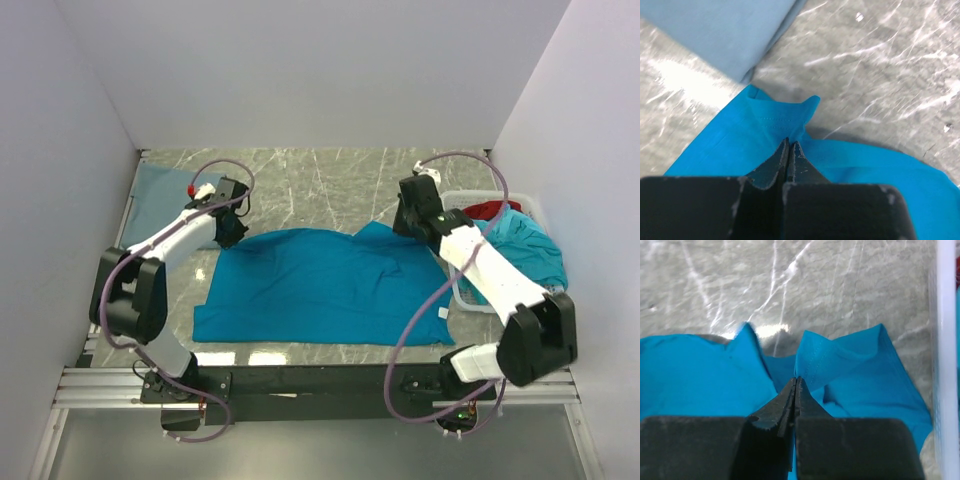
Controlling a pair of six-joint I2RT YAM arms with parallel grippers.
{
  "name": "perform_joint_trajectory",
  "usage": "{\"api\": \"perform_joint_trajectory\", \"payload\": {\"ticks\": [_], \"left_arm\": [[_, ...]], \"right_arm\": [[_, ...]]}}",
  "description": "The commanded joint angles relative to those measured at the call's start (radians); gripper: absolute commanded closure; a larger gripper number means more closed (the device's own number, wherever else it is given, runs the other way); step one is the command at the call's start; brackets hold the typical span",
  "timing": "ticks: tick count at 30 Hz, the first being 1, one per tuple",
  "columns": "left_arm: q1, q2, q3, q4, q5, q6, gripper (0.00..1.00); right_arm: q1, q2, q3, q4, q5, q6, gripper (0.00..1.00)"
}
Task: Fold and stack the t-shirts
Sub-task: Fold the tshirt
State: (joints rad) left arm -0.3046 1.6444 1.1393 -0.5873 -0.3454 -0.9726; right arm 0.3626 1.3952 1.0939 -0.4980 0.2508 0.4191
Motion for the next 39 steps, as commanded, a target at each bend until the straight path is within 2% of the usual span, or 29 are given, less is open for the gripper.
{"api": "perform_joint_trajectory", "payload": {"ticks": [1, 14, 22, 39], "left_arm": [[-0.010, -0.084, -0.038, 0.011, -0.044, -0.037, 0.99], [-0.060, -0.265, -0.196, -0.060, -0.115, -0.167, 0.99], [-0.093, -0.354, -0.292, -0.046, -0.127, -0.228, 0.99], [-0.097, -0.400, -0.314, -0.111, -0.207, -0.268, 0.97]], "right_arm": [[0.021, -0.125, -0.044, 0.004, 0.025, 0.020, 1.00], [0.053, -0.354, -0.183, -0.056, -0.034, 0.029, 1.00], [0.059, -0.469, -0.244, -0.134, -0.050, 0.026, 1.00], [0.064, -0.593, -0.348, -0.220, -0.153, 0.050, 1.00]]}}
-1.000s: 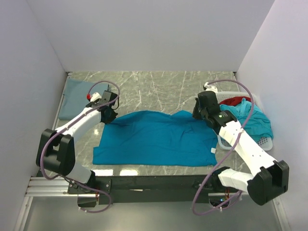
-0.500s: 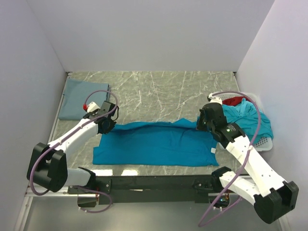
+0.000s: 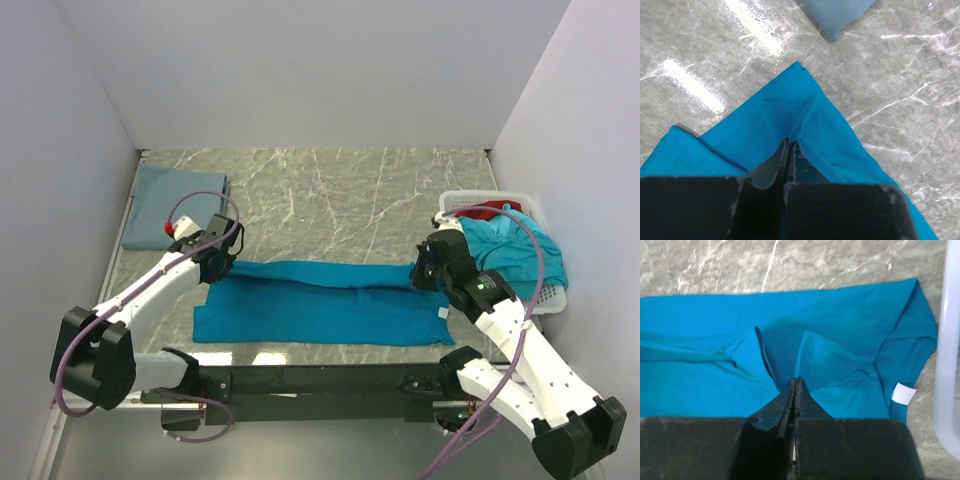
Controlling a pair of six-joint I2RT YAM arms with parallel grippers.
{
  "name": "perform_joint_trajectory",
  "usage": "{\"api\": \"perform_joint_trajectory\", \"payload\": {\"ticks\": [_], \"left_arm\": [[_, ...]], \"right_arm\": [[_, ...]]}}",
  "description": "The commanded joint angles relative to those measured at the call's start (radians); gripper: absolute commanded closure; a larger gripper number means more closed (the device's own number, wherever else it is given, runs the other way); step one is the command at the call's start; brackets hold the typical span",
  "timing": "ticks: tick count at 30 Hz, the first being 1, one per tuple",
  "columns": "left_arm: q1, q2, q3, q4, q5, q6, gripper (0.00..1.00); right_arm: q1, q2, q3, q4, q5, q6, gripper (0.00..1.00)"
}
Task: Fold and stack the t-shirts
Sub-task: Fold the tshirt
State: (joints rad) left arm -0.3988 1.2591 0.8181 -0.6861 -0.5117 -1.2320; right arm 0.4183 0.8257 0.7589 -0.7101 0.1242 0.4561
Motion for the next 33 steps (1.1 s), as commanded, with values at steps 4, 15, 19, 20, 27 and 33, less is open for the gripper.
{"api": "perform_joint_trajectory", "payload": {"ticks": [4, 15, 19, 20, 27, 33], "left_arm": [[-0.003, 0.000, 0.007, -0.020, -0.034, -0.017, 0.97], [-0.005, -0.217, -0.129, -0.252, -0.073, -0.184, 0.47], [-0.005, -0.349, -0.111, -0.294, -0.091, -0.196, 0.19], [-0.005, -0.392, -0.103, -0.273, -0.088, -0.169, 0.17], [-0.005, -0.396, -0.079, 0.075, 0.080, 0.031, 0.01], [-0.005, -0.161, -0.047, 0.268, 0.242, 0.130, 0.01]], "right_arm": [[0.007, -0.051, -0.024, -0.026, -0.054, 0.024, 1.00], [0.063, -0.215, -0.144, -0.152, -0.284, 0.165, 0.42], [0.063, -0.275, -0.112, -0.154, -0.259, 0.148, 0.26], [0.063, -0.275, -0.106, -0.147, -0.229, 0.147, 0.25], [0.065, -0.151, -0.070, 0.047, -0.224, 0.107, 0.22], [0.065, 0.067, -0.056, 0.182, -0.227, 0.079, 0.19]]}}
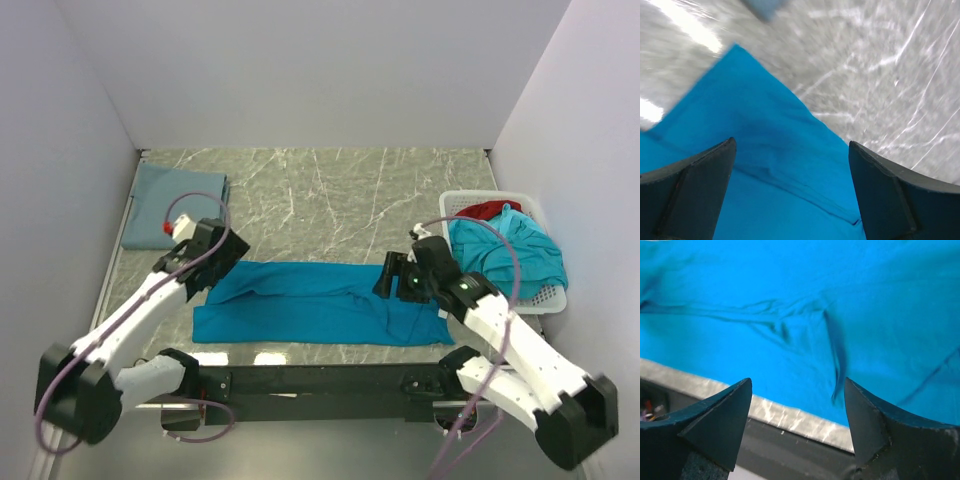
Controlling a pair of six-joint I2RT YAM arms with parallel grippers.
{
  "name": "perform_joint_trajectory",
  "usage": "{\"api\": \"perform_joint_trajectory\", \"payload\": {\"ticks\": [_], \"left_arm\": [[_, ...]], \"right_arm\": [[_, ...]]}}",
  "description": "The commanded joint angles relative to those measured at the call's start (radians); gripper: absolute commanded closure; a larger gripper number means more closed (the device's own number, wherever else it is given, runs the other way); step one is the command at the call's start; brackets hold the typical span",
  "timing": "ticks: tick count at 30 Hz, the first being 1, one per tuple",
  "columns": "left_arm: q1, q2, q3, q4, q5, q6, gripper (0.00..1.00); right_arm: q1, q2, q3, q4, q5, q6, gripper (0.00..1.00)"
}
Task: Fold and stack the t-shirts
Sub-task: Fold the tshirt
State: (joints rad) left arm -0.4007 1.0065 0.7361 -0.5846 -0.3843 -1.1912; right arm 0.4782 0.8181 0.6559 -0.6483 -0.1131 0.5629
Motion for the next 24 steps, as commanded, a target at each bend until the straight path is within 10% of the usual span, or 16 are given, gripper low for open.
{"api": "perform_joint_trajectory", "payload": {"ticks": [1, 11, 24], "left_arm": [[-0.003, 0.125, 0.042, 0.178, 0.133, 0.094, 0.01], [0.013, 0.438, 0.066, 0.276, 0.265, 0.177, 0.01], [0.115, 0.397, -0.064, 0.315, 0.252, 0.156, 0.01]], "right_arm": [[0.004, 0.126, 0.051, 0.145, 0.036, -0.031, 0.19], [0.005, 0.433, 0.074, 0.280, -0.036, -0.089, 0.19], [0.098, 0.437, 0.005, 0.348, -0.152, -0.173, 0.19]]}}
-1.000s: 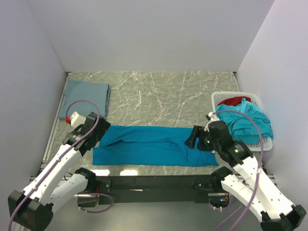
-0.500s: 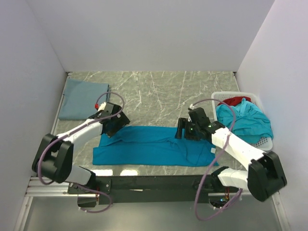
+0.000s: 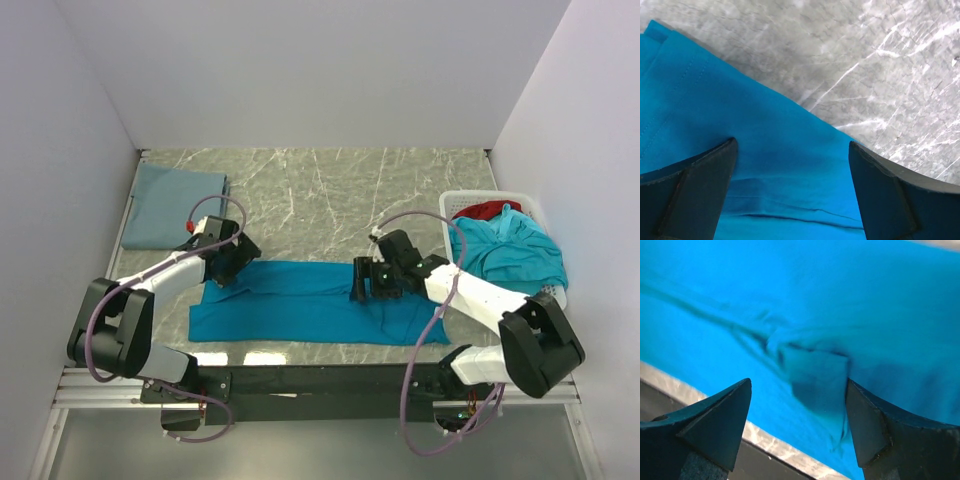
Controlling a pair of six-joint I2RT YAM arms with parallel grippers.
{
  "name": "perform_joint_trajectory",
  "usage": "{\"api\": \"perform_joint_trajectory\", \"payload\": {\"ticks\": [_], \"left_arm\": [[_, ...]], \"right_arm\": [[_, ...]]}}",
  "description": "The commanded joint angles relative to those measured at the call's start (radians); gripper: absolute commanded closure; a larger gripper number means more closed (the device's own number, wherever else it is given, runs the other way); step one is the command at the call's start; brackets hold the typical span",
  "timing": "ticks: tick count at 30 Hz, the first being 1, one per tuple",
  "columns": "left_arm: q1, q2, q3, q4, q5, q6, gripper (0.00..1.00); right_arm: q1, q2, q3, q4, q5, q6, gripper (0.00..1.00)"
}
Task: Fold and stack the t-shirts
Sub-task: Fold the tshirt
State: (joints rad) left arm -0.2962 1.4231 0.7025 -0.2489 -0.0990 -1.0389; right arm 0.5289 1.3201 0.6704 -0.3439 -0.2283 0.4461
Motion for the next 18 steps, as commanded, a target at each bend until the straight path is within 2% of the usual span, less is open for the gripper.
{"api": "perform_joint_trajectory", "payload": {"ticks": [1, 10, 14, 15, 18], "left_arm": [[0.011, -0.024, -0.029, -0.015, -0.025, 0.000, 0.01], [0.011, -0.052, -0.011, -0.049, -0.041, 0.005, 0.00], [0.011, -0.075, 0.000, -0.055, -0.047, 0.008, 0.01], [0.011, -0.078, 0.003, -0.056, -0.047, 0.008, 0.01], [0.011, -0.089, 0.029, -0.064, -0.038, 0.017, 0.01]], "right_arm": [[0.092, -0.080, -0.014, 0.045, -0.045, -0.081, 0.19], [0.330, -0.179, -0.015, -0.027, -0.160, -0.106, 0.19], [0.350, -0.260, -0.015, -0.073, -0.025, -0.049, 0.18], [0.342, -0.295, -0.002, -0.098, 0.056, -0.031, 0.17], [0.284, -0.347, 0.023, -0.135, 0.130, 0.035, 0.14]]}}
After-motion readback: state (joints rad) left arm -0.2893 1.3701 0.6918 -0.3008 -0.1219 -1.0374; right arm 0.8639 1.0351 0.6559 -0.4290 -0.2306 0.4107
